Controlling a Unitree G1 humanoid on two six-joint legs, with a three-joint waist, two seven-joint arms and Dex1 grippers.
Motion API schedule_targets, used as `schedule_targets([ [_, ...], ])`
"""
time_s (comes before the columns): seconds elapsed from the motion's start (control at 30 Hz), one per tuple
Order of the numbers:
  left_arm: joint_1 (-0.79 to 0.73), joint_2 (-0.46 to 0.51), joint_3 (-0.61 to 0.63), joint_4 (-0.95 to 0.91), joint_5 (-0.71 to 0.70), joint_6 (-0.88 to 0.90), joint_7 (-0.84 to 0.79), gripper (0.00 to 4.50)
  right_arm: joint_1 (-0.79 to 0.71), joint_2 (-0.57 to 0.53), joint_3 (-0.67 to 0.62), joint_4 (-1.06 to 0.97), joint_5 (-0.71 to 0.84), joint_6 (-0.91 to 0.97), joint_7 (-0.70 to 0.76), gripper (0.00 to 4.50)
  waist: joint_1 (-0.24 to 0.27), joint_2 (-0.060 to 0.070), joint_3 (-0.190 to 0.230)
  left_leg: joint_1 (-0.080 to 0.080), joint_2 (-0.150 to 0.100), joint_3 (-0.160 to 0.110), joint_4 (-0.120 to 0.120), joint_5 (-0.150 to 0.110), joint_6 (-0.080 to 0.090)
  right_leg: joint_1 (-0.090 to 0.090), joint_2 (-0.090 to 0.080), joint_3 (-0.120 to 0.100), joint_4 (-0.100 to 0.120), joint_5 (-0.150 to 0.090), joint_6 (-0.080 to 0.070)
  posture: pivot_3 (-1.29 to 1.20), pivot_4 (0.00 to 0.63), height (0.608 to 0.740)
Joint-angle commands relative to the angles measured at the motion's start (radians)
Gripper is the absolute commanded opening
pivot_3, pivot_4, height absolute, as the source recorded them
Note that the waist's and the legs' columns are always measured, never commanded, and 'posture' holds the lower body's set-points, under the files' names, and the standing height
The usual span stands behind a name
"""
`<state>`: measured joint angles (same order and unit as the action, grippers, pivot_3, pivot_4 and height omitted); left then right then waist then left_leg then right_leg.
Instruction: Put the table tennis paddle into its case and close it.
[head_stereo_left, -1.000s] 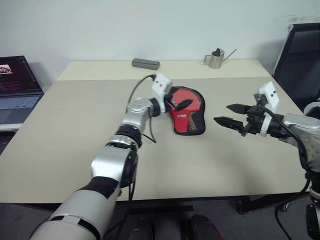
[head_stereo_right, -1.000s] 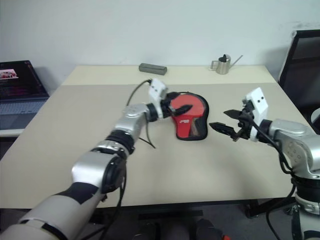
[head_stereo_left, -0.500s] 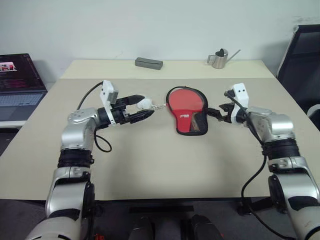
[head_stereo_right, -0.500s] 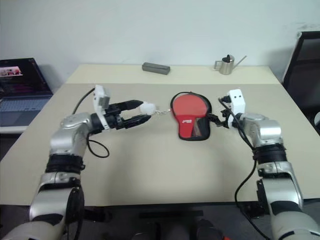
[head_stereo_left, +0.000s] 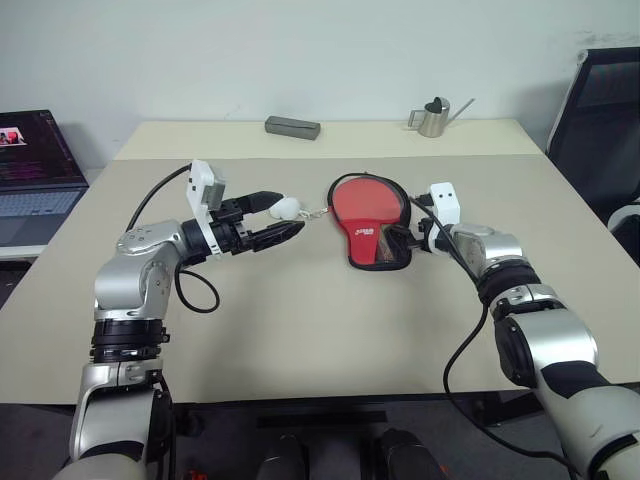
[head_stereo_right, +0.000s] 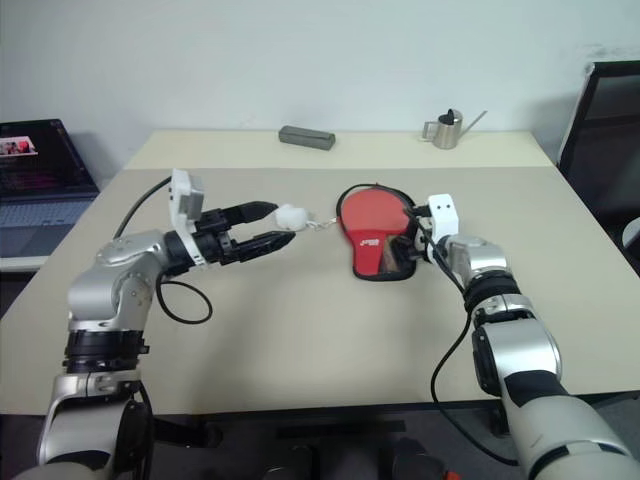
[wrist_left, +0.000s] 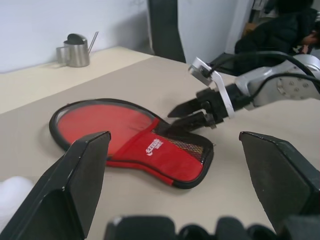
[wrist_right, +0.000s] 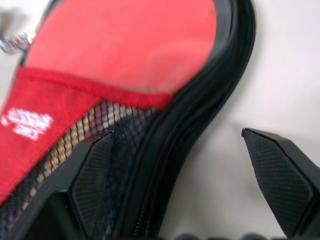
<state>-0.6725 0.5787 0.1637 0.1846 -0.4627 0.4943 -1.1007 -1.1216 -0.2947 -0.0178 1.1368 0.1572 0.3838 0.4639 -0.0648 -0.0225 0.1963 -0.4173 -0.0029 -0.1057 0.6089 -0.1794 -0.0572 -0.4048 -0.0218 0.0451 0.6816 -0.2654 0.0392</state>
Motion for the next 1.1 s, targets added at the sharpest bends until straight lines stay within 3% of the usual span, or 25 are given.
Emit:
schedule_targets([
  [0.03, -0.004, 0.020, 0.012, -0.052, -0.023, -0.005, 0.008, 4.50, -0.047, 0.019, -0.015, 0.030, -0.022, -0.045, -0.012, 4.48, -0.001, 0.000, 0.000, 0.000, 0.000, 0.000, 0.000, 0.000, 0.000, 0.000, 0.000, 0.000, 0.000, 0.000, 0.000, 0.00, 0.150, 0.740],
  [0.27, -0.003, 0.021, 0.005, -0.050, -0.023, -0.012, 0.019, 4.50, -0.072, 0.060, -0.056, 0.096, -0.018, -0.046, -0.038, 4.48, -0.013, 0.000, 0.000, 0.001, 0.001, 0.000, 0.000, 0.000, 0.000, 0.000, 0.000, 0.000, 0.001, 0.000, -0.001, 0.00, 0.150, 0.740],
  [0.3, -0.003, 0.021, 0.004, -0.050, -0.022, -0.014, 0.020, 4.50, -0.076, 0.065, -0.064, 0.102, -0.015, -0.042, -0.042, 4.31, -0.017, 0.000, 0.000, 0.001, 0.001, 0.000, 0.000, 0.000, 0.000, 0.000, 0.000, 0.000, 0.001, 0.000, -0.001, 0.00, 0.150, 0.740],
  [0.4, 0.003, 0.023, -0.002, -0.049, -0.016, -0.021, 0.019, 4.50, -0.082, 0.078, -0.085, 0.117, -0.013, -0.027, -0.047, 3.54, -0.024, 0.000, 0.000, 0.001, 0.001, 0.000, 0.000, 0.000, 0.000, 0.000, 0.001, 0.000, 0.001, 0.000, -0.001, 0.00, 0.150, 0.740],
  [0.63, 0.032, 0.055, -0.003, -0.050, -0.009, -0.032, 0.005, 4.50, -0.082, 0.093, -0.135, 0.130, -0.003, 0.017, -0.044, 1.16, -0.023, 0.000, 0.000, 0.001, 0.001, 0.000, 0.000, 0.000, 0.000, 0.000, 0.001, 0.000, 0.001, 0.000, -0.001, 0.00, 0.150, 0.740],
  [0.77, 0.071, 0.092, -0.002, -0.061, -0.008, -0.031, -0.011, 4.50, -0.081, 0.103, -0.160, 0.126, 0.006, 0.036, -0.046, 0.01, -0.023, 0.000, 0.000, 0.001, 0.001, 0.000, 0.000, 0.000, 0.000, 0.000, 0.001, 0.000, 0.001, 0.000, -0.001, 0.00, 0.150, 0.740],
  [1.1, 0.211, 0.215, 0.013, -0.179, -0.066, 0.039, -0.091, 4.50, -0.084, 0.132, -0.224, 0.065, 0.068, 0.170, -0.059, 0.01, -0.024, 0.000, 0.000, 0.001, 0.002, 0.000, -0.001, 0.000, 0.000, 0.000, 0.002, 0.000, 0.001, 0.000, -0.002, 0.00, 0.150, 0.740],
])
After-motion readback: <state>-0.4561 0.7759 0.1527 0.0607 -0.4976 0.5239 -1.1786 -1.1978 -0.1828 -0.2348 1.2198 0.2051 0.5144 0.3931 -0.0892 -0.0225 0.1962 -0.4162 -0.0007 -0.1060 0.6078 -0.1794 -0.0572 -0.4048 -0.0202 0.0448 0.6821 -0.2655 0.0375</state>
